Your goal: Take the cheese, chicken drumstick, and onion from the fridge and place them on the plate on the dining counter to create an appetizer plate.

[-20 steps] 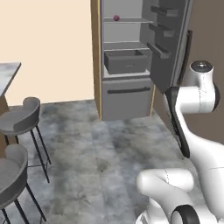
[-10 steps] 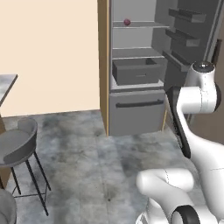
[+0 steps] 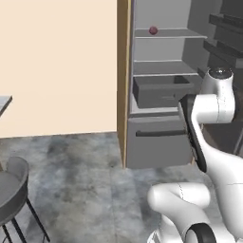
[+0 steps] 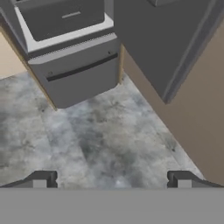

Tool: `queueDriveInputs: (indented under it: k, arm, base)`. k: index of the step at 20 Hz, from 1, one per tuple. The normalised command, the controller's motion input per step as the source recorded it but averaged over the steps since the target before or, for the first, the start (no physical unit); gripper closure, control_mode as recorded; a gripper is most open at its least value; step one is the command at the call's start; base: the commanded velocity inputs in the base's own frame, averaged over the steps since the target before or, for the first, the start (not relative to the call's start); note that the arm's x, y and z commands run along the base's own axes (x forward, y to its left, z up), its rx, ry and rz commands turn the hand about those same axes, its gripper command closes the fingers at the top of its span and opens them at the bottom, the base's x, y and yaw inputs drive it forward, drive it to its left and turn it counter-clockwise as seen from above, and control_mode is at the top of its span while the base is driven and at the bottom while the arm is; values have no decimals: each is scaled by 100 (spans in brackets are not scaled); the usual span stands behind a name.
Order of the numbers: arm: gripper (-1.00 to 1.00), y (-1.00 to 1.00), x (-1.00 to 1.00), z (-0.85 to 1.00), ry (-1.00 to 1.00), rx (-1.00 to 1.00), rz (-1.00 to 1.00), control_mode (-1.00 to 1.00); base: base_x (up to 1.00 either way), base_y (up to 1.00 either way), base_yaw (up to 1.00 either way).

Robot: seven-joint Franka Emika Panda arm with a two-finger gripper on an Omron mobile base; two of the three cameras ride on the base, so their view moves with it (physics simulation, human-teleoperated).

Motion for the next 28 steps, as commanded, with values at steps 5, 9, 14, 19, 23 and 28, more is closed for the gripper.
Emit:
queueDriveInputs:
  k: [5, 9, 14, 19, 23, 28]
  arm:
    - [-100, 0, 0, 0, 0, 0, 0, 100]
    - [-100, 0, 0, 0, 0, 0, 0, 100]
    - [-100, 0, 0, 0, 0, 0, 0, 100]
    - [-100, 0, 0, 0, 0, 0, 0, 100]
    - [-100, 0, 0, 0, 0, 0, 0, 100]
    - [-100, 5, -16, 33, -15, -7, 1, -100]
  base:
    - [100, -70, 11]
    - [100, -54, 8]
    - [100, -16, 1]
    - [100, -4, 0]
    - [93, 0, 0]
    - [0, 0, 0]
